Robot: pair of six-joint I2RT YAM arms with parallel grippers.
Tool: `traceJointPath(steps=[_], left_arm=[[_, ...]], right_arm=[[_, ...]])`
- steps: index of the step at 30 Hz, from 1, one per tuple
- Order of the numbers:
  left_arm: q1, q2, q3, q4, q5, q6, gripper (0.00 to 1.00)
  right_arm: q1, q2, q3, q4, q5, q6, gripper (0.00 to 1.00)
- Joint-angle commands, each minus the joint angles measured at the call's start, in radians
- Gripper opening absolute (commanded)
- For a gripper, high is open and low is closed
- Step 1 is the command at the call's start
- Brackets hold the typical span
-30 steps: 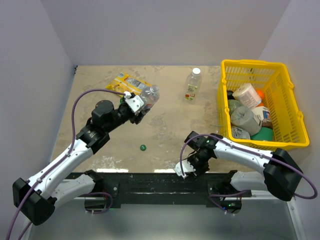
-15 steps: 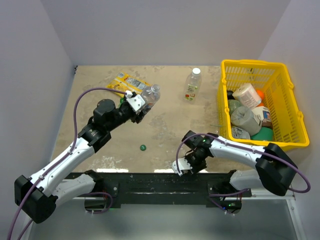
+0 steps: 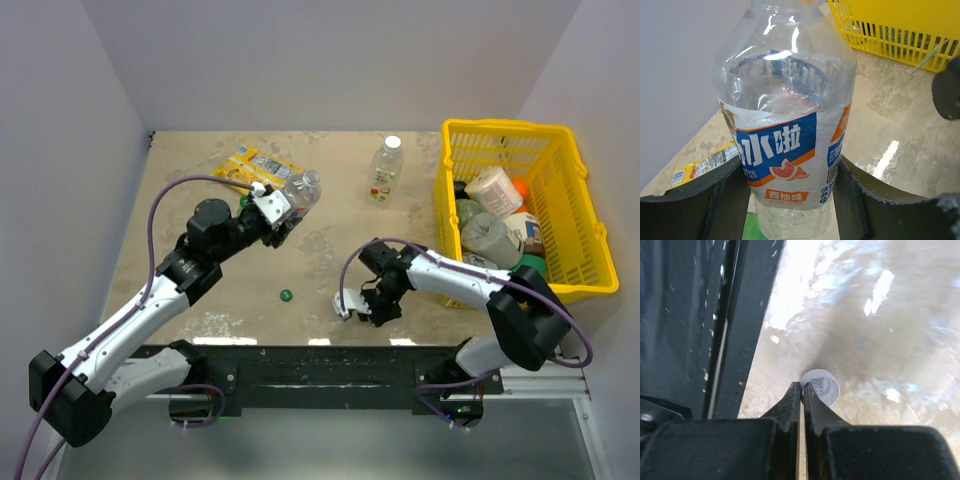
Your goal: Screw on the bottle caps
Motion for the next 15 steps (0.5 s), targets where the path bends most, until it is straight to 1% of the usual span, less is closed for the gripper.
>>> traceJointPath(steps=[1, 2, 3, 4, 6, 7, 8, 9, 11, 15], left_arm=[[0.009, -0.042, -0.046, 0.025, 0.032, -0.032, 0.0], [0.007, -0.046, -0.057, 0.034, 0.041, -0.055, 0.0], [0.009, -0.054, -0.066, 0.04, 0.061, -0.067, 0.0], [0.007, -0.056, -0.075, 0.046, 0.07, -0.081, 0.0], [0.007, -0.045, -0.074, 0.054, 0.084, -0.099, 0.0], [0.007, -0.04, -0.062, 0.052, 0.086, -0.099, 0.0], [0.009, -0.036, -0.053, 0.046, 0.084, -0.096, 0.0], [0.007, -0.03, -0.042, 0.04, 0.075, -0.092, 0.0], [0.007, -0.025, -0.017, 0.026, 0.057, -0.078, 0.0], [0.007, -0.037, 0.004, 0.0, 0.037, -0.061, 0.0]], right_arm=[[-0.133, 0.051, 0.183, -0.12, -0.246, 0.122, 0.0], [-0.18, 0.075, 0.215, -0.153, -0.35, 0.141, 0.0], [-0.194, 0.107, 0.281, -0.189, -0.409, 0.151, 0.0], [-0.196, 0.191, 0.319, -0.326, -0.431, 0.059, 0.0], [-0.196, 0.276, 0.413, -0.387, -0.495, 0.041, 0.01], [-0.194, 0.366, 0.445, -0.488, -0.513, -0.006, 0.01], [-0.196, 0.428, 0.477, -0.542, -0.532, -0.029, 0.01], [-0.196, 0.484, 0.546, -0.6, -0.573, -0.052, 0.02], [-0.207, 0.615, 0.588, -0.616, -0.584, 0.032, 0.03], [-0.217, 0.67, 0.62, -0.613, -0.612, 0.017, 0.02]])
